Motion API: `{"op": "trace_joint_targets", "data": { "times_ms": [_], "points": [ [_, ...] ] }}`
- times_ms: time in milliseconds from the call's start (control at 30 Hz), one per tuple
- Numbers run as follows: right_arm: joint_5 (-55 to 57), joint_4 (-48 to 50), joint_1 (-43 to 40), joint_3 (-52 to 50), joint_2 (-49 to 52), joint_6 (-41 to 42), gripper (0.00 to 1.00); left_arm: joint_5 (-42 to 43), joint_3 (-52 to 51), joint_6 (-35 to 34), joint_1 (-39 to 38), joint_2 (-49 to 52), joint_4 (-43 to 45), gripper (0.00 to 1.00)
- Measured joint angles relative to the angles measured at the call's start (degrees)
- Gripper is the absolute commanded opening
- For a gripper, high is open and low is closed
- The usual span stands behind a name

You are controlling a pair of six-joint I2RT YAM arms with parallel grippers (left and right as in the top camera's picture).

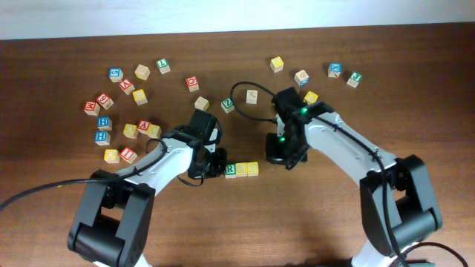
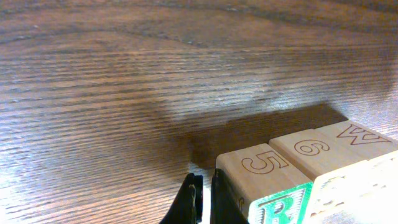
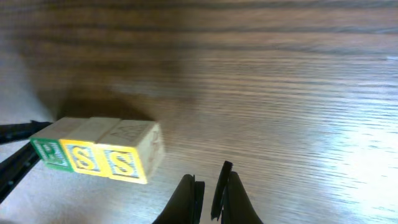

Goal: Spell out RSS

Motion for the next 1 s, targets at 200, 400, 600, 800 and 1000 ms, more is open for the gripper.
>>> {"op": "trace_joint_targets", "data": {
  "times_ms": [200,400,600,800,1000],
  "points": [
    [-0.04,6.1,5.2,-2.82,0.02,2.01,0.04,0.02,-0.02,-0.24,-0.02,0.0,0.22,0.0],
    [2.23,4.42,4.74,-2.95,0.02,3.23,0.04,0.02,-0.02,-0.46,-1.36,0.0,1.33,0.0],
    [3.72,2.84,3.26,-3.02,0.02,3.23,0.04,0.02,-0.02,-1.53,-2.49,0.0,2.4,0.0],
    [4.72,1.92,2.49,-3.02,0.02,3.3,0.04,0.02,-0.02,-1.73,-2.49,0.0,2.51,0.0],
    [4.72,2.64,3.41,-3.02,0.02,3.93,0.04,0.04,-0.02,-1.73,-2.49,0.0,2.58,0.0]
  ]
}}
